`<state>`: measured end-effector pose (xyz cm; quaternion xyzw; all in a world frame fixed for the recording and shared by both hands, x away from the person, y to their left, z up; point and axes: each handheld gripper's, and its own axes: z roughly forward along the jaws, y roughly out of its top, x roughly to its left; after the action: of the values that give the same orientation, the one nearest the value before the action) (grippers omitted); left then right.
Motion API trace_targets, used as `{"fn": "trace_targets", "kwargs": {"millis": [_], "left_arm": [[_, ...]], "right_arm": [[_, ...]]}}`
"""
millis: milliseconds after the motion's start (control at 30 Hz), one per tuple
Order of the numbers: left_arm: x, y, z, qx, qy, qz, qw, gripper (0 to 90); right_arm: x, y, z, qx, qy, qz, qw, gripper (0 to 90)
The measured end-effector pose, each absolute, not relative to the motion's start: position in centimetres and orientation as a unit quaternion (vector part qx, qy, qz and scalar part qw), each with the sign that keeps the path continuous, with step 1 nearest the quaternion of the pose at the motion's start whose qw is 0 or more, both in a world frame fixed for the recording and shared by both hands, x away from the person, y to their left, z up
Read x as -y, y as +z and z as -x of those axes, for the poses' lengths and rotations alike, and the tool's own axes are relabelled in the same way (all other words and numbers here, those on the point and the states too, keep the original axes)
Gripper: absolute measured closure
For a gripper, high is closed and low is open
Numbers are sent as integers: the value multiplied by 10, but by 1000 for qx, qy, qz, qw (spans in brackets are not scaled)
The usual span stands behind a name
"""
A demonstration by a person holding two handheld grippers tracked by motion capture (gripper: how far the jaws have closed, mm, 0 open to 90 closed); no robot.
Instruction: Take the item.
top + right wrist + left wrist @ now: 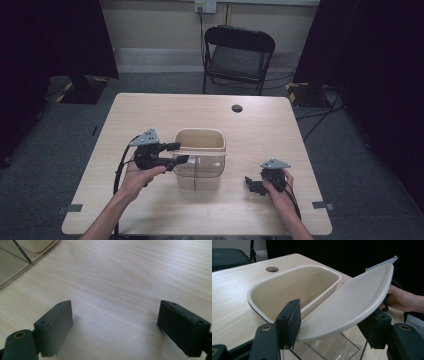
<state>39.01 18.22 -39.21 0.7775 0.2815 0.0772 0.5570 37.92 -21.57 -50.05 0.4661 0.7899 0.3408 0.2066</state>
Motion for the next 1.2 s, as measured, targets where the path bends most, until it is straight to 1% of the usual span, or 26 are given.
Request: {"fn": "trace_targets", "kwargs": {"millis": [533,1200], "left_arm": [[-184,-391,-395,-286,71,-772,563,423],[-181,-384,-398,-282,67,-773,564,441]], "right_arm": [[216,-500,-379,-790,341,-466,206,123],[216,-501,-379,-790,341,-466,207,123]]}}
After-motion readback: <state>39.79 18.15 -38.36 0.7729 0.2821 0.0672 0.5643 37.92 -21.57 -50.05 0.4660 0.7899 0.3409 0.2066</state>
